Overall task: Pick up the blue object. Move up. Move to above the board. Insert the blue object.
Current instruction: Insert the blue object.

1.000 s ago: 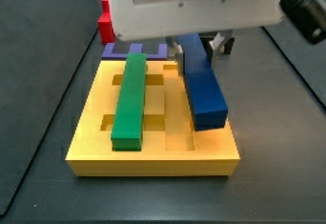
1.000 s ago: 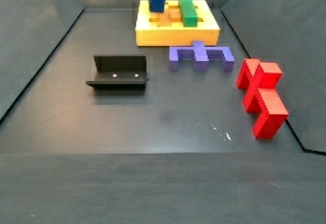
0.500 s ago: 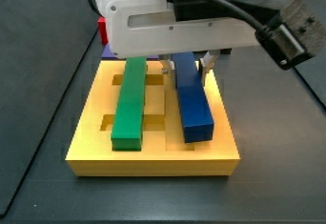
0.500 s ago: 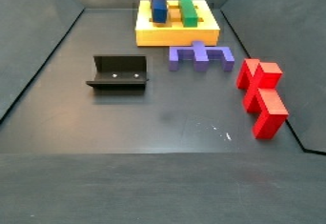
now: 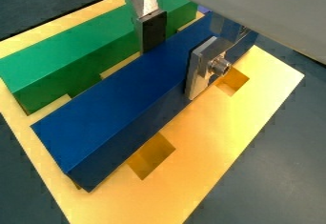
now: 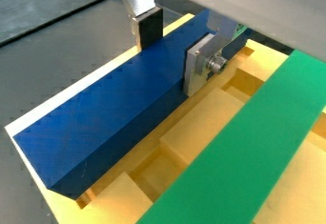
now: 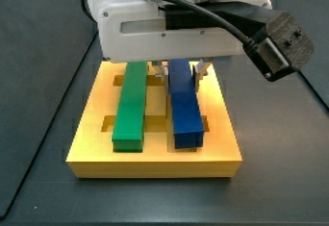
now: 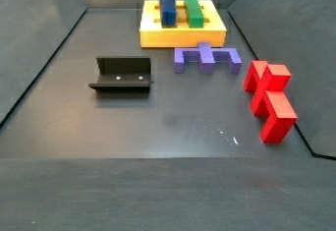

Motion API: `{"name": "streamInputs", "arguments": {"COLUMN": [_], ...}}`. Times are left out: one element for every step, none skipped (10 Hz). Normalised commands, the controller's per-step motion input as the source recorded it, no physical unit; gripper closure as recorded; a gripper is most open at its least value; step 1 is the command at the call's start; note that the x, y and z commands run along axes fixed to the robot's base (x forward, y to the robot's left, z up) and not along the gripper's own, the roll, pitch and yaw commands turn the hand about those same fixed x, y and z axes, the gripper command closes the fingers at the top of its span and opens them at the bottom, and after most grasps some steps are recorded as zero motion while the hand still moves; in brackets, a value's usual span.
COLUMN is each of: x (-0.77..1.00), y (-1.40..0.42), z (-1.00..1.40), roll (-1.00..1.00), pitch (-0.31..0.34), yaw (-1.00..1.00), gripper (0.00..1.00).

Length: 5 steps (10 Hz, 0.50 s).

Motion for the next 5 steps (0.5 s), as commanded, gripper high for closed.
{"name": "streamInputs", "arguments": {"x": [-0.03, -0.17, -0.18, -0.19, 0.0], "y": [-0.09, 0.0, 0.0, 0.0, 0.0], "z": [-0.09, -0.12, -0.15, -0.15, -0.22], "roll": [0.03, 0.04, 0.02, 0.02, 0.05], "pitch": [-0.036, -0.039, -0.054, -0.057, -0.046], "yaw": [-0.29, -0.13, -0.13, -0.13, 0.0], "gripper": [1.0, 1.0, 1.0, 1.0, 1.0]}}
